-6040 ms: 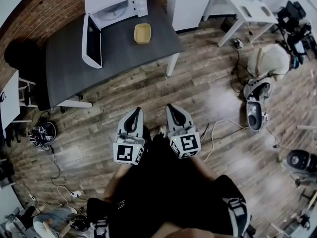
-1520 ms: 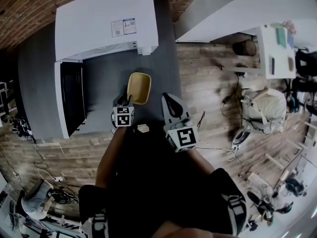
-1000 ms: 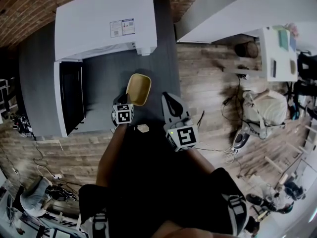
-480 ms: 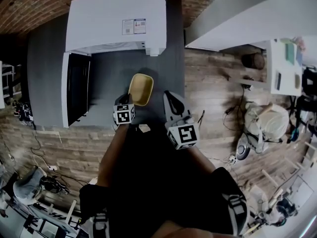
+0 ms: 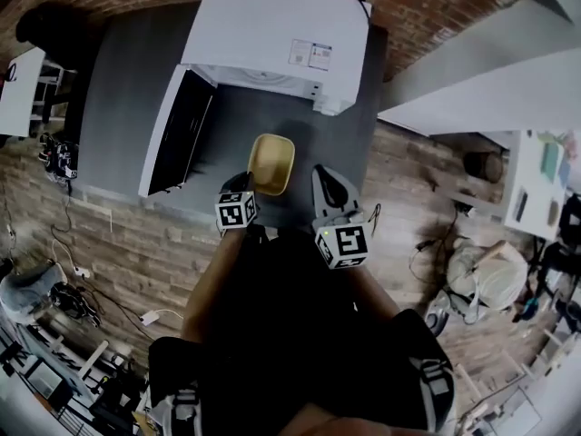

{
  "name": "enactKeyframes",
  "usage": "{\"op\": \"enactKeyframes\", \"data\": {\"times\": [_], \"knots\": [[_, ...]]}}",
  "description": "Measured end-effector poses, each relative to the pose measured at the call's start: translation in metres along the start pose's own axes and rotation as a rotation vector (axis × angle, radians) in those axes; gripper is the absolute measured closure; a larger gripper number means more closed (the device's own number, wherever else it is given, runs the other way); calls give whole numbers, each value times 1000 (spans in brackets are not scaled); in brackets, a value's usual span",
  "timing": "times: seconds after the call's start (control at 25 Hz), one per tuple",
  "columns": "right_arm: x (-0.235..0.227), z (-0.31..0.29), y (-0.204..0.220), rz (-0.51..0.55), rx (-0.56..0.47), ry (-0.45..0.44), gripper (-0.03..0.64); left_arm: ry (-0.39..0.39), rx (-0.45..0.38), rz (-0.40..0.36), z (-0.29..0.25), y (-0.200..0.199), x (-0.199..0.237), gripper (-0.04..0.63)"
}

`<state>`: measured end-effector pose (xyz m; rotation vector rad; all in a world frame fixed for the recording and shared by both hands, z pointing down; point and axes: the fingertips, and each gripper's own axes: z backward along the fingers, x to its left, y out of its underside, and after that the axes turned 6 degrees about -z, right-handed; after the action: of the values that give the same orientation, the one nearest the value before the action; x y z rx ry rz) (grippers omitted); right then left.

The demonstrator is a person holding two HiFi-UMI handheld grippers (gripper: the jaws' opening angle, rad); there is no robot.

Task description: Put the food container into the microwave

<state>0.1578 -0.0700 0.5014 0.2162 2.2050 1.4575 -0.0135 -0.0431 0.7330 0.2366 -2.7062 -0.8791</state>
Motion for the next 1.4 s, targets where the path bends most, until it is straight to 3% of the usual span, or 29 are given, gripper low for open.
{"op": "enactKeyframes", "data": {"times": [0.4, 0.88, 1.4], "knots": [[33, -40, -1, 53, 2, 5, 583, -13, -110, 105, 15, -47, 48, 549], [46, -92, -9, 56, 7, 81, 583, 41, -141, 143, -10, -117, 85, 549], [48, -138, -2, 37, 55, 123, 583, 56, -123, 170, -57, -161, 103, 549]]}}
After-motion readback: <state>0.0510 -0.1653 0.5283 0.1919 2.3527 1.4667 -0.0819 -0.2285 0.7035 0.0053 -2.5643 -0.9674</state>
